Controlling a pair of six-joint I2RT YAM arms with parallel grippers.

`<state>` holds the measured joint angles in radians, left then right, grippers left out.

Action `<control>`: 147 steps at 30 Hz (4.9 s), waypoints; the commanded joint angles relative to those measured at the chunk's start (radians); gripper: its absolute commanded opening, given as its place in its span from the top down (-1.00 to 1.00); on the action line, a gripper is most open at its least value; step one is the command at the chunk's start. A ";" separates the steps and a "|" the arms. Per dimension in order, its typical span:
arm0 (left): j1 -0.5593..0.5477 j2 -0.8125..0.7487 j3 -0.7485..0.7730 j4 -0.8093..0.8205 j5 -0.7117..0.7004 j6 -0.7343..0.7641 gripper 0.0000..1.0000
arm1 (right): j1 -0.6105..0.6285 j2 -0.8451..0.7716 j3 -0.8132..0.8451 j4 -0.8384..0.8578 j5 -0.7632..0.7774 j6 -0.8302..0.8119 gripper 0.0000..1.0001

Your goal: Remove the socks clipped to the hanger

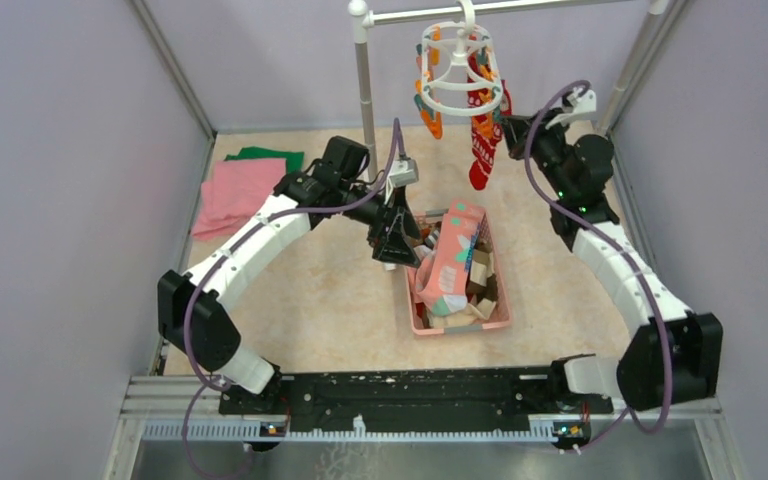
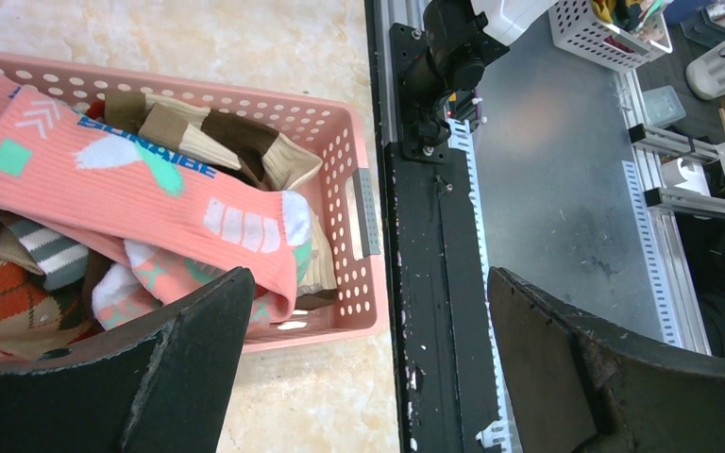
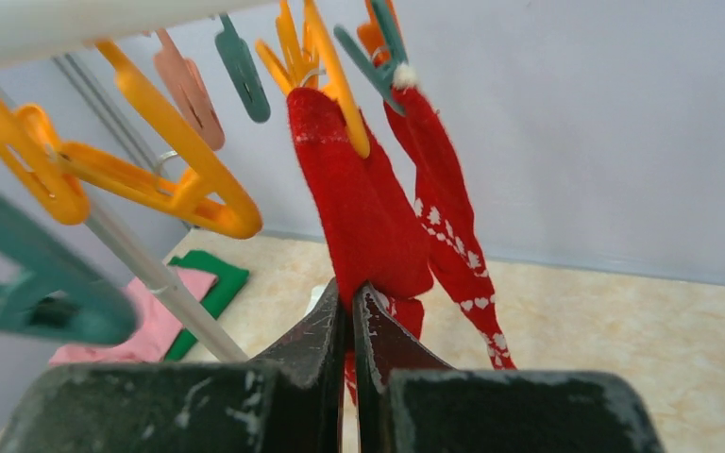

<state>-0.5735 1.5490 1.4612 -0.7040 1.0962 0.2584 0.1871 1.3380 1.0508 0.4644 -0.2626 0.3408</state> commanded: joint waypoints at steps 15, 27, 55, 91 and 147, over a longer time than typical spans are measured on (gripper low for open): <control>0.003 -0.093 -0.056 0.153 0.105 -0.107 -0.98 | -0.026 -0.452 -0.021 -0.410 0.051 0.009 1.00; 0.002 -0.062 0.004 0.236 0.102 -0.214 -0.98 | 0.114 -0.387 -0.008 -0.315 -0.416 0.242 1.00; 0.102 0.063 0.213 0.360 -0.005 -0.256 -0.98 | 0.242 -0.239 0.053 -0.114 -0.381 0.460 1.00; 0.073 0.091 0.157 0.586 0.048 -0.480 1.00 | 0.200 -0.070 0.279 -0.284 -0.128 0.277 -0.39; -0.095 0.136 -0.090 0.382 -0.127 -0.148 -0.98 | 0.221 -0.296 -0.048 -0.261 0.157 0.185 -0.49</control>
<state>-0.6743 1.7111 1.3441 -0.2626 0.9886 0.0158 0.4038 1.1503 1.0725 0.2363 -0.2066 0.5995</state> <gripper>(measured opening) 0.985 0.726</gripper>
